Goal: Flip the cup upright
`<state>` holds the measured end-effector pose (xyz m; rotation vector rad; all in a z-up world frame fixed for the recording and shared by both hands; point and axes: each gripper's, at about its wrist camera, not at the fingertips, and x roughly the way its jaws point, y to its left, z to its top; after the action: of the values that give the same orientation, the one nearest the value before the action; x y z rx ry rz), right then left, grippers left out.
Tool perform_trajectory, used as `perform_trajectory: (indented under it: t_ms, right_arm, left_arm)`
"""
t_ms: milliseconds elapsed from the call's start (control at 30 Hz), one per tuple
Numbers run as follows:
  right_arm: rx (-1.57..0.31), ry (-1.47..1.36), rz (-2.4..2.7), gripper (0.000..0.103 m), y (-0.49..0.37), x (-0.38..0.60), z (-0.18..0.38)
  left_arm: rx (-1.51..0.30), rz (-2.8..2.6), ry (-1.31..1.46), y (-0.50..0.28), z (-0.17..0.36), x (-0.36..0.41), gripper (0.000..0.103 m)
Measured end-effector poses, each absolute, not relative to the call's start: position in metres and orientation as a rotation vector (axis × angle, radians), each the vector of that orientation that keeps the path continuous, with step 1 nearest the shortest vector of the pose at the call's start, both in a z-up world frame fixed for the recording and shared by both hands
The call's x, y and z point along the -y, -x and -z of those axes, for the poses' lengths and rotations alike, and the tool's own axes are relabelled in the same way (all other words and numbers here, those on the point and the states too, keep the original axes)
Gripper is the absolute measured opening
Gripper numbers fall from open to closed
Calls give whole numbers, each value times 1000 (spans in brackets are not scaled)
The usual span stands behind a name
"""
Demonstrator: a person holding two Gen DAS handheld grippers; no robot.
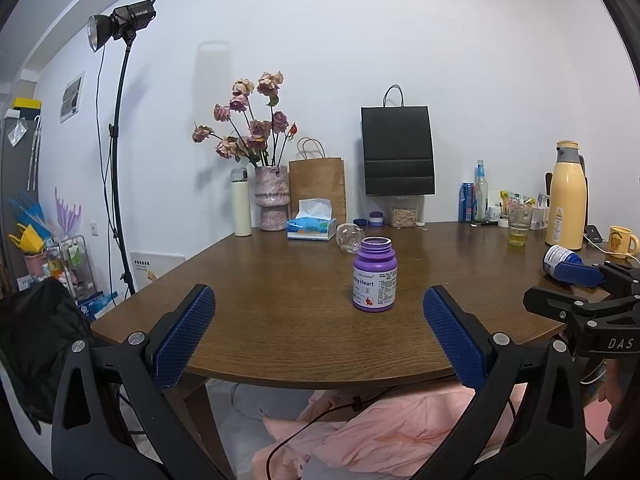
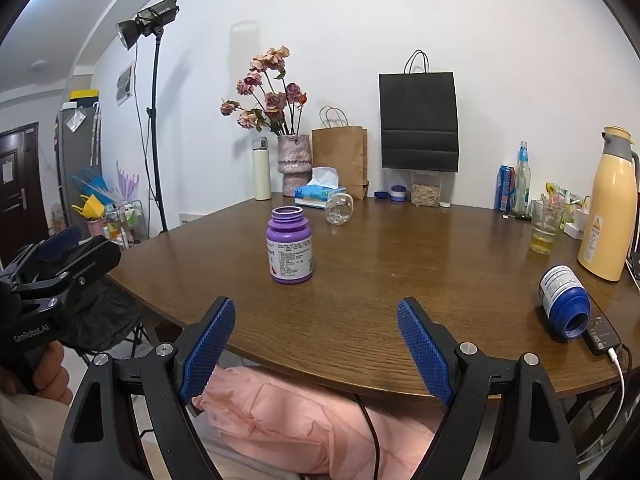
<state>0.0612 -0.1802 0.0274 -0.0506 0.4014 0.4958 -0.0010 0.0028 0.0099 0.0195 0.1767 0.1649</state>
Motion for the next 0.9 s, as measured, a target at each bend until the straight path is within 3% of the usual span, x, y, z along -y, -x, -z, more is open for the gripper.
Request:
perform_trajectory:
  t_ms: [900]
  right_arm:
    - [-413, 58, -504, 87, -62, 177, -26]
  left_arm:
    - [-181, -161, -22, 1, -11, 0, 103]
